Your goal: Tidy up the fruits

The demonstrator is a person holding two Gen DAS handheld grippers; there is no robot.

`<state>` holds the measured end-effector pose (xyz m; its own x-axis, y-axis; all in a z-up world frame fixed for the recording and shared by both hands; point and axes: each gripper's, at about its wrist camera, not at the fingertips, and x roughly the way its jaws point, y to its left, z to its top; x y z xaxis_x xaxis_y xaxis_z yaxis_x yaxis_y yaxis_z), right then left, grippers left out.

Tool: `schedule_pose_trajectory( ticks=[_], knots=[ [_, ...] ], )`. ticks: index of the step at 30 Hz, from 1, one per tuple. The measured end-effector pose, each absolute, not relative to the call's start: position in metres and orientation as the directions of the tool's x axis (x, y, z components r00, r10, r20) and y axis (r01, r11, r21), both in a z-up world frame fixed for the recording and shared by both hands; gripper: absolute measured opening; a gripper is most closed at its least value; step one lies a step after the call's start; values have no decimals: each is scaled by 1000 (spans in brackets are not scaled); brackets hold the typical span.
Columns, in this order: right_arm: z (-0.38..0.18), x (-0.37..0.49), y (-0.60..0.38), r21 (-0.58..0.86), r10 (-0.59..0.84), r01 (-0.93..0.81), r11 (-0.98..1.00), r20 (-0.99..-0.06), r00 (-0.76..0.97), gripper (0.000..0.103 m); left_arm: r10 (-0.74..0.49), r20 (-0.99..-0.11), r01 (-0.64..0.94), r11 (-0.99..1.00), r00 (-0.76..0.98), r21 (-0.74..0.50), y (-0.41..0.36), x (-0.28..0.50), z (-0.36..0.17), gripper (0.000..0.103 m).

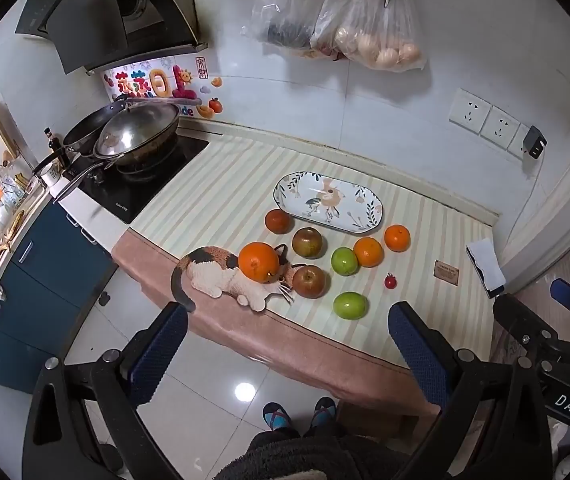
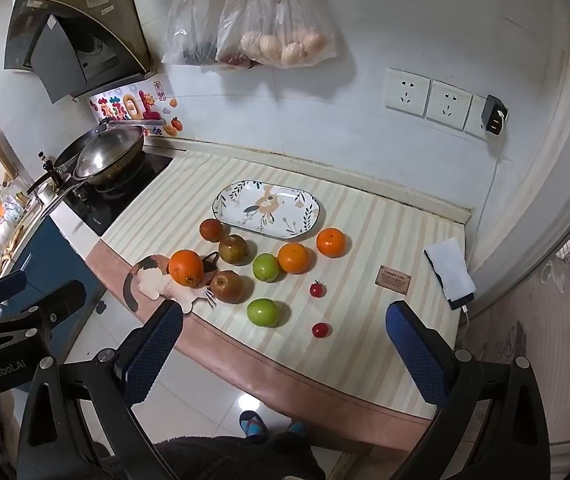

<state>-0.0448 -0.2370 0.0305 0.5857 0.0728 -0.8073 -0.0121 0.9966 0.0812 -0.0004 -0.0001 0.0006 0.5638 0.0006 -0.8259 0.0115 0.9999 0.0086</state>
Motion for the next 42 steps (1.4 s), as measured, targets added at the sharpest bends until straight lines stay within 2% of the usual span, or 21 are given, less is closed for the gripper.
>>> schedule_pose_trajectory(
  ticks=[42],
  knots=[
    [33,-45,-237,87,76,-9,996,-804,590,103,-3,-828,29,999,561,15,-14,1,3,103]
  ],
)
